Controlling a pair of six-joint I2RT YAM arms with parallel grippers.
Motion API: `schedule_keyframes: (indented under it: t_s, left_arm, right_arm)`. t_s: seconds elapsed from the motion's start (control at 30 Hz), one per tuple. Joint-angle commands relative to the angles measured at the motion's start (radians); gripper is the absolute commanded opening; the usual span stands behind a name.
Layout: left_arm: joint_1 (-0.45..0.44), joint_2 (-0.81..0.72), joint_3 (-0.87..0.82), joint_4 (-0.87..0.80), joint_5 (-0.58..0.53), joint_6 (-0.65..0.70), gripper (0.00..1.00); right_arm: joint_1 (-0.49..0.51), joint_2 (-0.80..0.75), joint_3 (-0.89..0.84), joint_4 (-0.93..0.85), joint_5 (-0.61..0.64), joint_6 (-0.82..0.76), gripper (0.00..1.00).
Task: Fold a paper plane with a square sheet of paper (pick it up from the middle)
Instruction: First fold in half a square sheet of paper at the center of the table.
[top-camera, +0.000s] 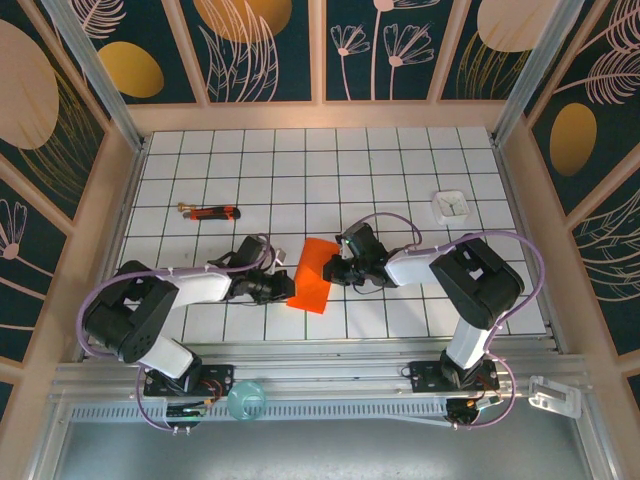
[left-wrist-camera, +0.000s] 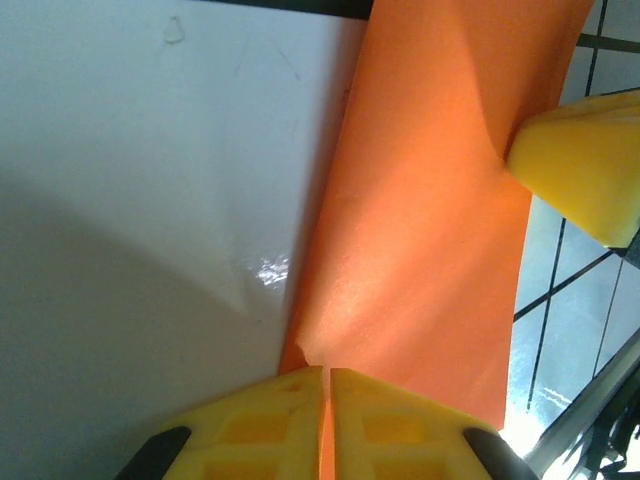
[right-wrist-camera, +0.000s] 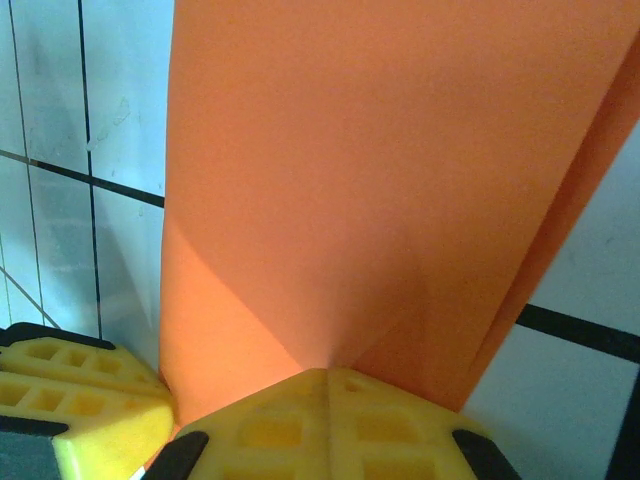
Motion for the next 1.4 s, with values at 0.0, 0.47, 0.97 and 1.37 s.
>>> schedule_keyframes:
  t_s: [0.0, 0.47, 0.97, 1.37]
  left_arm:
    - [0.013, -0.057, -0.025, -0.127, -0.076, 0.044, 0.13]
    - [-0.004, -0.030, -0.043, -0.072, 0.007, 0.000, 0.15]
    - [0.013, -0.051, 0.038, 0.067, 0.069, -0.064, 0.16]
    - [0.021, 0.079, 0.052, 0.051, -0.007, -0.009, 0.07]
  right_arm:
    - [-0.014, 0.047, -0.063, -0.221, 0.153, -0.027, 0.00]
    - [-0.015, 0.050, -0.054, -0.227, 0.155, -0.030, 0.00]
    - [-0.014, 0.054, -0.056, -0.219, 0.152, -0.031, 0.00]
    - [-0.015, 0.050, -0.058, -0.223, 0.157, -0.025, 0.00]
